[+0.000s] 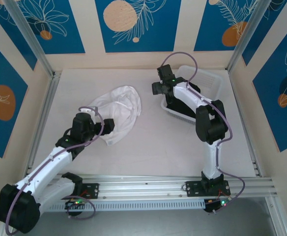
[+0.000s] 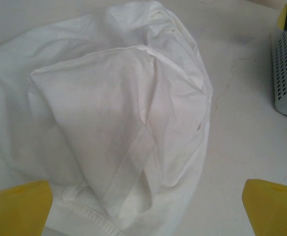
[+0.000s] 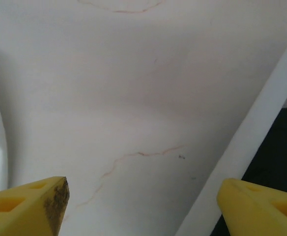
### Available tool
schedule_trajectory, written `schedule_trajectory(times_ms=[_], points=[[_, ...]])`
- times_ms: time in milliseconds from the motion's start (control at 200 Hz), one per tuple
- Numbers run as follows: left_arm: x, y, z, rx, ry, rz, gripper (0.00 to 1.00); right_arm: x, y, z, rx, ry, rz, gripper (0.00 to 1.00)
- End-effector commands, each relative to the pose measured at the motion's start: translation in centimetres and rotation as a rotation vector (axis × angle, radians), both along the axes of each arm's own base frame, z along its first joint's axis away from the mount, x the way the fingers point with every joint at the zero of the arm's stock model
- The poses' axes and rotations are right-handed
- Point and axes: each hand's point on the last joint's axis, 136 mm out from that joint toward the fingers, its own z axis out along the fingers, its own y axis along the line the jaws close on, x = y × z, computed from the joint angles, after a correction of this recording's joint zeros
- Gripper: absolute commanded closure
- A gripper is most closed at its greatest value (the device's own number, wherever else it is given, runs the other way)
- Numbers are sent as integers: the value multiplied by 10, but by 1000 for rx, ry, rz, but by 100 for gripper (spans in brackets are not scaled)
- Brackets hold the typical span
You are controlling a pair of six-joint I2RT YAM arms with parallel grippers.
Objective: Fold the inside-out t-shirt
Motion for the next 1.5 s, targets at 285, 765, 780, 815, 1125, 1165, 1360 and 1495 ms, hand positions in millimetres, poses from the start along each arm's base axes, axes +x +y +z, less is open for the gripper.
schedule_trajectory(times_ms=[285, 765, 780, 815, 1125, 1165, 1360, 1495], points=[[1, -1, -5, 4, -15, -13, 1, -13, -64, -29, -55, 99, -109, 35], [1, -4, -7, -8, -13, -25, 1, -34, -164, -33, -229, 199, 13, 72], [2, -5, -7, -10, -13, -26, 1, -34, -169, -34, -241, 201, 8, 72], [2, -6, -8, -14, -11, -29, 1, -32, -181, -34, -266, 199, 0, 73], [3, -9, -12, -15, 11, -38, 1, 2, -238, -35, -300, 201, -86, 71], [3, -8, -12, -12, 9, -35, 1, 7, -240, -35, -302, 200, -97, 69], [8, 4, -19, 58, 20, 13, 0, 22, -230, 12, -258, 118, -164, 38], [15, 22, -28, 127, 60, 94, 1, 12, -187, 68, -152, -40, -119, 23]])
